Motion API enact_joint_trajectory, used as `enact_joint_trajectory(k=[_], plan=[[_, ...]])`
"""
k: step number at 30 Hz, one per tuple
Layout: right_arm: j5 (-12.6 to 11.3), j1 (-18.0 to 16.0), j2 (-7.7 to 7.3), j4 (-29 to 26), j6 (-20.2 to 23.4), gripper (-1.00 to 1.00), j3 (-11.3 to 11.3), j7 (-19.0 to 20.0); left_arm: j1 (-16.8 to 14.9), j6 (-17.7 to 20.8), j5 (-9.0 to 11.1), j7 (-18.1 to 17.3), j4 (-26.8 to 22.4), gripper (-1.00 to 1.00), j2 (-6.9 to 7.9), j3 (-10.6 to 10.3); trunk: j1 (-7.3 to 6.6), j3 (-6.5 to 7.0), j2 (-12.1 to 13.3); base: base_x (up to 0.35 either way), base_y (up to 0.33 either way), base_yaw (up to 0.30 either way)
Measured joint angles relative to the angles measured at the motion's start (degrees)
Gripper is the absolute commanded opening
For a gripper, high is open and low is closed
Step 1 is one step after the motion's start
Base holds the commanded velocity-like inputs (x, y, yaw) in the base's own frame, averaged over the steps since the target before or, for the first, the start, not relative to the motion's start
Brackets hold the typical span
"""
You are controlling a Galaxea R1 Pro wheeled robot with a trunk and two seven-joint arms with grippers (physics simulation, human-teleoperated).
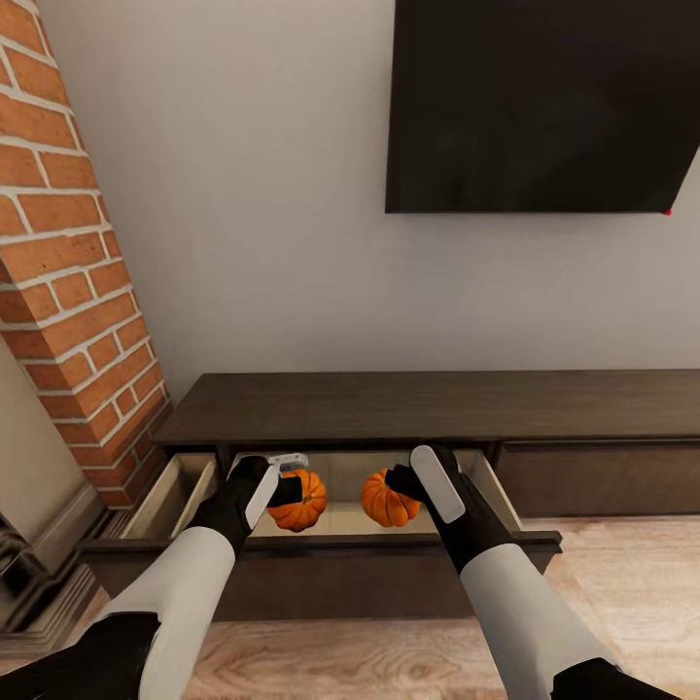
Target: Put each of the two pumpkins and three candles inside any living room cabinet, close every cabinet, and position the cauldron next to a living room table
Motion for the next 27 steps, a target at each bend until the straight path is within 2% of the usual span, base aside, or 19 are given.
enact_joint_trajectory(k=[20,27], plan=[[0.1,0.0,0.0,0.0,0.0,-1.0,0.1,0.0,0.0,0.0,0.0,0.0,0.0,-1.0,0.0,0.0,0.0,0.0,0.0,0.034,0.002,0.0],[0.1,0.0,0.0,0.7,0.0,-1.0,0.1,0.0,0.0,0.0,0.0,0.0,0.1,-1.0,0.0,0.1,0.19,-1.55,-0.1,0.0,0.0,0.0]])
